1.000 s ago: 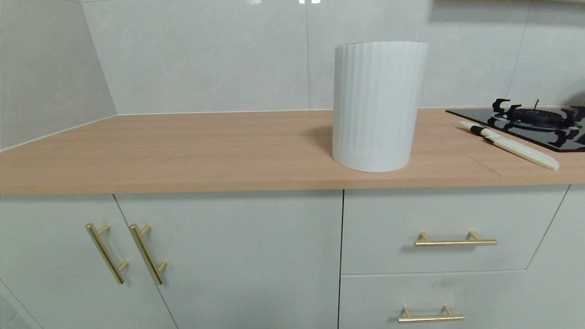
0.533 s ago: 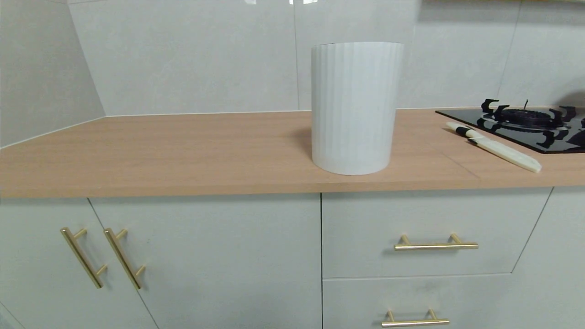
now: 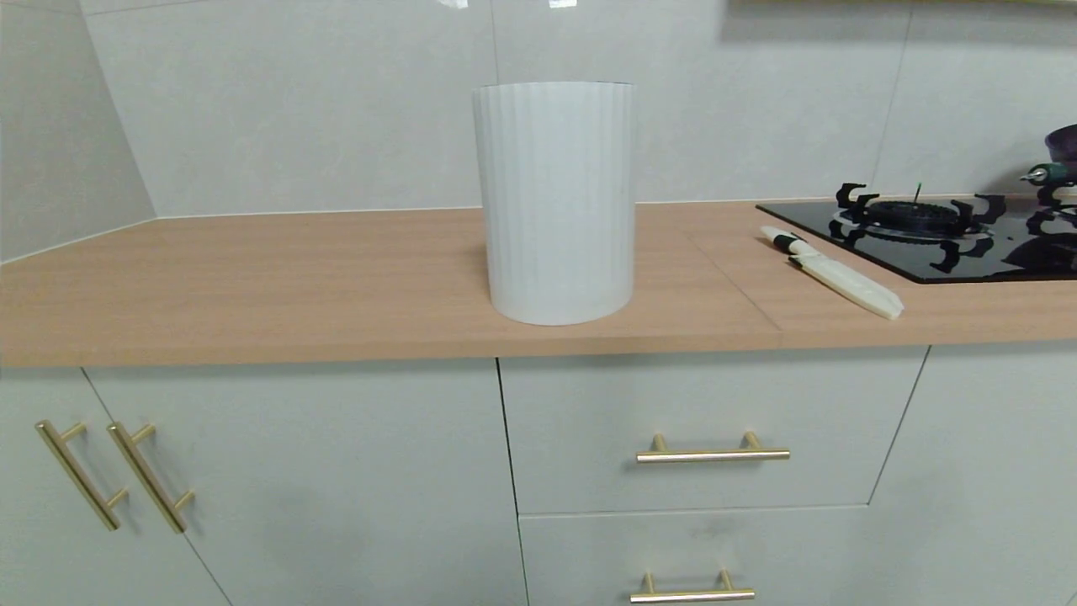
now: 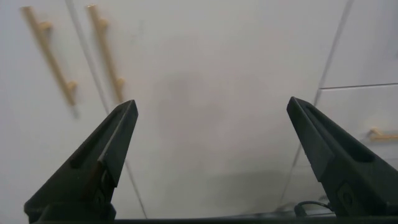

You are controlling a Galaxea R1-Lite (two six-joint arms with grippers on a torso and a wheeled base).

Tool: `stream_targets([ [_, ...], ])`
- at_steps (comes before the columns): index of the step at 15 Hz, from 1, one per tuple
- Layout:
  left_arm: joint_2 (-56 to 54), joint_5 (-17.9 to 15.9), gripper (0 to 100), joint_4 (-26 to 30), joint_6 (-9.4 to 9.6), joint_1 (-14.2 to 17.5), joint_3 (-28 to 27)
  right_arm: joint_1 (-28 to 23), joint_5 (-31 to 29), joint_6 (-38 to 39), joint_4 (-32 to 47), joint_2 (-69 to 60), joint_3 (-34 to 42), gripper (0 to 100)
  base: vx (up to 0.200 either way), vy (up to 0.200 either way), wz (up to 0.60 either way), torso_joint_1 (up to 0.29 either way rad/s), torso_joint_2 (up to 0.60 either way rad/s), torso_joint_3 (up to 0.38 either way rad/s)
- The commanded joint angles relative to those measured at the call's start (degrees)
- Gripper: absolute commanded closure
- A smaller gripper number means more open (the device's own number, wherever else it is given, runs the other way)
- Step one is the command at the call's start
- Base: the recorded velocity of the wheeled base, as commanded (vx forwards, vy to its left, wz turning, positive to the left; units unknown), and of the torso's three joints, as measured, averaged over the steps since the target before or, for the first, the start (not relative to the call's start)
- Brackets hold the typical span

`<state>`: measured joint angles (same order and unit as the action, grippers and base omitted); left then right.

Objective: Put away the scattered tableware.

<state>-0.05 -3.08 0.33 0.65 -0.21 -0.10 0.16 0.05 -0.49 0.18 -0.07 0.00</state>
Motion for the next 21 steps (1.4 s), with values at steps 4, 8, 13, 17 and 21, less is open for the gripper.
stream_targets([
  [4, 0.05, 0.01, 0, 0.02, -0.12, 0.03, 0.01, 0.02, 0.04, -0.04, -0.01, 0.07, 0.00, 0, 0.100, 0.000, 0.00, 0.001, 0.00, 0.001],
  [8, 0.05, 0.01, 0, 0.02, -0.03, 0.03, 0.01, 0.02, 0.04, -0.04, -0.01, 0.07, 0.00, 0, 0.000, 0.000, 0.00, 0.000, 0.00, 0.000],
  [13, 0.05, 0.01, 0, 0.02, -0.03, 0.03, 0.01, 0.02, 0.04, -0.13, -0.01, 0.07, 0.00, 0, 0.000, 0.000, 0.00, 0.000, 0.00, 0.000],
  [17, 0.05, 0.01, 0, 0.02, -0.03, 0.03, 0.01, 0.02, 0.04, -0.22, -0.01, 0.07, 0.00, 0, 0.000, 0.000, 0.00, 0.000, 0.00, 0.000],
  [21, 0.05, 0.01, 0, 0.02, -0.03, 0.03, 0.01, 0.02, 0.04, -0.22, -0.01, 0.07, 0.00, 0, 0.000, 0.000, 0.00, 0.010, -0.05, -0.038],
])
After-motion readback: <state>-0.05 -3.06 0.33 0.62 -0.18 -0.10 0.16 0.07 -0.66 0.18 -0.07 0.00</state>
